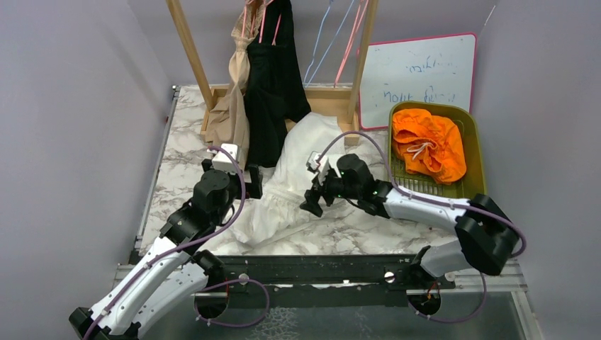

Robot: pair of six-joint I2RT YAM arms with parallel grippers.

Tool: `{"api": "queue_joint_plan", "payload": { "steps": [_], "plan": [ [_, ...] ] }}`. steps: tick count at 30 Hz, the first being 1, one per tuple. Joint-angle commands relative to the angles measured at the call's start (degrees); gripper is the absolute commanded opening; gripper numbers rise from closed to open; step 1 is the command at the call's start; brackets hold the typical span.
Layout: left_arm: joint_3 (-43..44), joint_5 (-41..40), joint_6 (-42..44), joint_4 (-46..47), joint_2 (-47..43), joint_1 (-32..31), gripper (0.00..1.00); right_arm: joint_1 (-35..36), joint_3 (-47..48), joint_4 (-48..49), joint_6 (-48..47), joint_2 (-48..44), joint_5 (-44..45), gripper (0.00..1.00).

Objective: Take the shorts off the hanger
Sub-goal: Pick up the shorts at the center of the board.

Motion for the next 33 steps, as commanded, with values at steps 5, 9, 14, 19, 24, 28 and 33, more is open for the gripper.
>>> {"api": "queue_joint_plan", "payload": {
  "steps": [5, 9, 14, 19, 24, 28, 33],
  "plan": [
    [0.5, -6.6, -1.3, -1.8, -0.4, 0.2, 0.99, 0.6, 11.9, -1.0, -12.9, 16.8, -8.9, 1.0],
    [0.6, -6.4, -1.1, -2.0, 0.0, 0.3, 0.99, 0.8, 12.1, 0.2, -9.1, 22.9, -3.1, 1.0],
    [0.7, -6.7, -1.1, -2.3, 0.4, 0.2, 0.99, 4.1, 8.1, 0.9, -6.1, 28.1, 3.3, 1.0],
    [0.9, -6.6, -1.1, -2.5, 1.1, 0.3, 0.99, 8.7, 2.9, 4.9, -0.5, 30.5, 15.9, 0.7],
    [0.9, -6.9, -1.4, -2.7, 1.2, 0.3, 0.99, 11.1, -3.7, 11.3, 9.0, 28.7, 20.3, 0.21],
    [0.9, -7.1, -1.4, -2.8, 1.2, 0.3, 0.99, 11.9, -10.3, 17.9, 14.0, 21.4, 18.7, 0.01],
    [0.9, -7.4, -1.4, -2.9, 1.3, 0.2, 0.99, 11.9, -20.2, 27.0, 18.8, 3.2, 18.3, 0.01]
  ]
}}
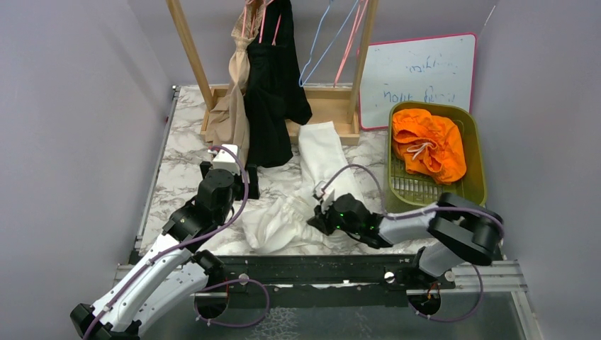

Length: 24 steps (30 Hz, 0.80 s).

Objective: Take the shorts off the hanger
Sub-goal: Pick up the shorts at the center of the board.

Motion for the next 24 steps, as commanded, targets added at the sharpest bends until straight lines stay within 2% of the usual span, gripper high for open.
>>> {"api": "queue_joint_plan", "payload": {
  "steps": [1, 7, 13, 18, 24],
  "plan": [
    [0.9, -2.0, -0.4, 0.2, -0.2, 0.3, 0.99, 0.4, -7.5, 1.7, 6.5, -13.7, 2.6, 0.01],
    [0.9, -2.1, -0.3, 0.2, 0.0, 0.3, 0.99, 0.4, -7.3, -4.8, 7.0, -29.8, 2.9, 0.01],
    [0.9, -1.9, -0.3, 0.2, 0.2, 0.3, 0.99, 0.4, -5.5, -10.3, 13.7, -38.7, 4.7, 0.01],
    [0.9, -1.8, -0.4, 0.2, 0.3, 0.2, 0.99, 0.5, 0.3, -20.9, 15.6, -40.7, 5.9, 0.01],
    [0.9, -1.7, -0.3, 0.2, 0.3, 0.3, 0.99, 0.3, 10.7, -33.2, 17.2, -37.9, 7.8, 0.01]
  ]
}}
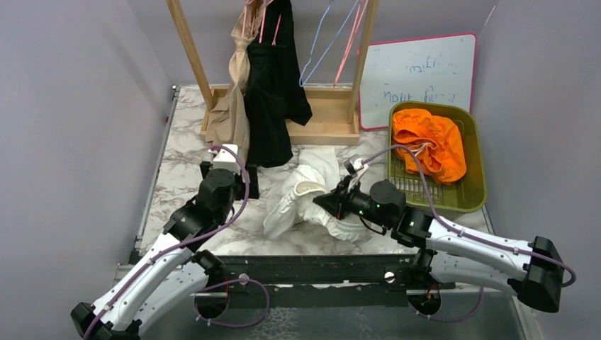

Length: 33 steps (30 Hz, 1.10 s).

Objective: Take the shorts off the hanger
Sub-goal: Pick up the shorts at the center of the board.

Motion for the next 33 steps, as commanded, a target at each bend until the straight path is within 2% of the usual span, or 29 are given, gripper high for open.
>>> {"api": "queue_joint_plan", "payload": {
  "steps": [1, 5, 9, 16, 22, 26, 33],
  "plan": [
    [0.9, -1.1, -0.4, 0.3, -0.1, 0.3, 0.99, 0.1, 8.7, -10.5, 2.7, 1.5, 4.7, 0.01],
    [0.9, -1.2, -0.4, 0.3, -0.2, 0.3, 0.99, -1.0, 11.4, -12.5, 4.5, 2.6, 8.9, 0.01],
    [0.9, -1.2, -0.4, 0.2, -0.4, 0.3, 0.99, -4.4, 17.7, -21.5, 8.3, 4.2, 9.8, 0.01],
    [0.8, -1.3, -0.4, 0.2, -0.6, 0.3, 0.99, -14.6, 20.2, -29.7, 9.9, -3.8, 11.4, 0.01],
    [0.9, -1.0, -0.3, 0.3, -0.2, 0.3, 0.99, -14.8, 25.2, -36.2, 6.8, -11.2, 22.4, 0.01],
    [0.9, -1.0, -0.3, 0.3, 0.2, 0.3, 0.99, -14.8, 28.7, -35.7, 1.8, -15.8, 31.1, 0.01],
    [0.9, -1.0, -0.3, 0.3, 0.4, 0.2, 0.99, -14.8, 36.7, -36.5, -8.3, -12.6, 40.9, 0.01]
  ]
}}
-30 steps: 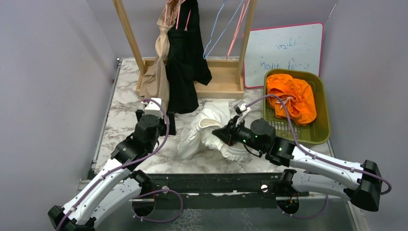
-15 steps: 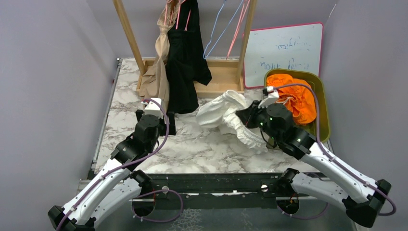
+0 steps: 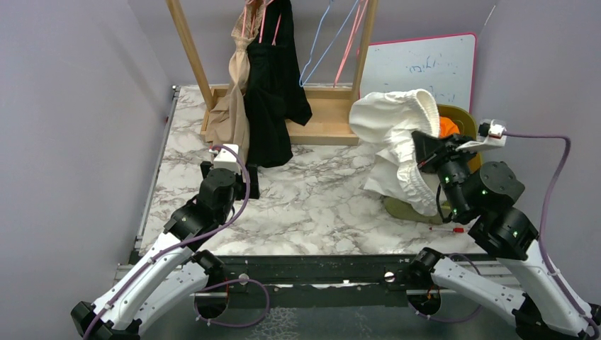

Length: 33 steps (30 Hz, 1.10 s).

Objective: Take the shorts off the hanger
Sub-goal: Pick up the shorts at the center of the board, then place the shorts in the basket.

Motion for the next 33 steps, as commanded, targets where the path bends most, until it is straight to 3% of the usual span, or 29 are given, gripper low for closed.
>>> {"api": "queue_joint_plan", "payload": {
  "steps": [1, 5, 8, 14, 20, 23, 30, 33],
  "plan": [
    [0.9, -0.9, -0.3, 0.2, 0.0, 0.2, 0.99, 0.0, 3.9, 0.6, -8.8, 3.8, 10.4, 0.01],
    [0.8, -0.9, -0.4, 0.2, 0.1, 0.3, 0.99, -0.1, 3.9, 9.3, -18.9, 7.9, 18.3, 0.01],
    [0.8, -0.9, -0.4, 0.3, 0.3, 0.3, 0.99, -0.1, 3.9, 16.0, -22.6, 11.1, 16.5, 0.01],
    [0.9, -0.6, -0.2, 0.2, 0.8, 0.3, 0.99, -1.6, 13.8, 19.7, -27.8, 20.5, 15.9, 0.01],
    [0.8, -0.9, -0.3, 0.1, 0.4, 0.3, 0.99, -5.9, 21.4, 22.0, -34.6, 23.6, 16.6, 0.01],
    [0.9, -0.8, -0.3, 0.1, 0.6, 0.3, 0.99, -7.2, 20.6, 24.7, -38.4, 23.3, 18.3, 0.01],
    [0.8, -0.7, -0.3, 0.1, 0.6, 0.3, 0.99, -12.9, 13.5, 24.5, -37.7, 20.8, 18.1, 0.01],
    [0.9, -0.4, -0.2, 0.1, 0.9, 0.3, 0.99, -21.8, 15.1, 14.7, -29.6, 23.8, 10.8, 0.01]
  ]
}}
